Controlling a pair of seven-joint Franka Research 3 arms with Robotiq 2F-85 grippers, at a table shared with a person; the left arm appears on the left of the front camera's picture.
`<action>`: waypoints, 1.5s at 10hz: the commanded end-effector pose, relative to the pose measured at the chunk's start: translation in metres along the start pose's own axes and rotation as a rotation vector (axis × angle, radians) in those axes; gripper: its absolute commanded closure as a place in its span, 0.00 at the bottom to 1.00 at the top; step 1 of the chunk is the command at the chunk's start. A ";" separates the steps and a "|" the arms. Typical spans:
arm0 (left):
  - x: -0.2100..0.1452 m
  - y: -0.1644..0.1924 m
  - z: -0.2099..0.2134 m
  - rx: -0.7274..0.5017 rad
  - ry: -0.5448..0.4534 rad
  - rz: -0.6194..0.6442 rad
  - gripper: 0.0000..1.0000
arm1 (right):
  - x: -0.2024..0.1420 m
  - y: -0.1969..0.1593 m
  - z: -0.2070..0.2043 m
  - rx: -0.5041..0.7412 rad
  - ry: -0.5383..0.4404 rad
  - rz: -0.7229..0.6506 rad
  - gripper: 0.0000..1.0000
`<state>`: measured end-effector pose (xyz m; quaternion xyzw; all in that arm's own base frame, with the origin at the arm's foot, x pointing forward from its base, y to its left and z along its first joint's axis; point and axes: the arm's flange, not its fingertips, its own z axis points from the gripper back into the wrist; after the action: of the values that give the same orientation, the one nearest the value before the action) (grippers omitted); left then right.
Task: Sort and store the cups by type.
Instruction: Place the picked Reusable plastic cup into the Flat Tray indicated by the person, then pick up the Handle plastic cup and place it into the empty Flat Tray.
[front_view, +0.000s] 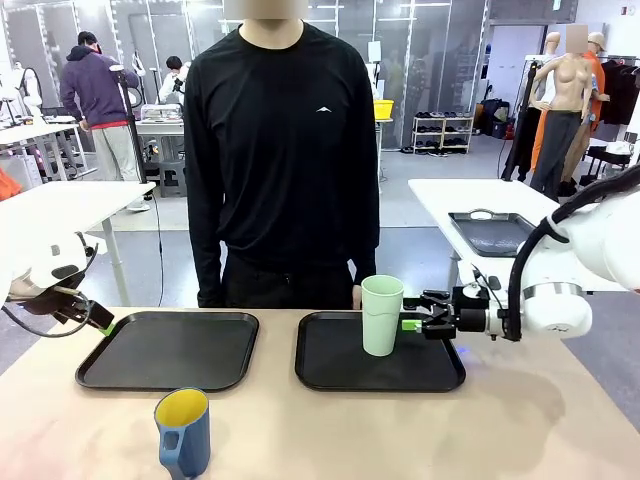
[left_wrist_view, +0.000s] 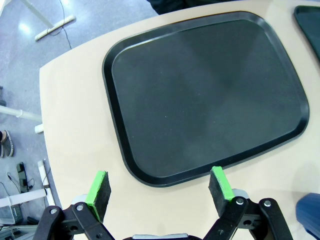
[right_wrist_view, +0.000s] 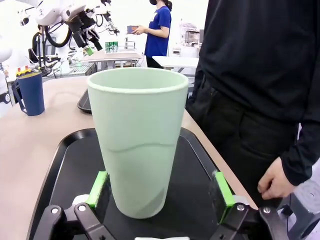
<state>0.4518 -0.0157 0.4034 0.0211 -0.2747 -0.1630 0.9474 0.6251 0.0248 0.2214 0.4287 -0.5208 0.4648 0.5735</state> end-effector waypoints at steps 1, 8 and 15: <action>0.000 0.002 0.000 0.003 0.000 -0.008 0.00 | 0.006 0.011 0.017 -0.019 0.006 -0.027 0.00; 0.000 0.002 0.000 0.003 0.000 -0.008 0.00 | -0.003 0.009 0.039 -0.050 -0.003 -0.027 0.00; 0.000 0.002 0.000 0.003 0.000 -0.008 0.00 | -0.003 0.009 0.039 -0.050 -0.003 -0.027 0.00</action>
<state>0.4518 -0.0157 0.4034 0.0211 -0.2747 -0.1629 0.9474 0.6065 -0.0137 0.2223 0.4233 -0.5275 0.4416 0.5896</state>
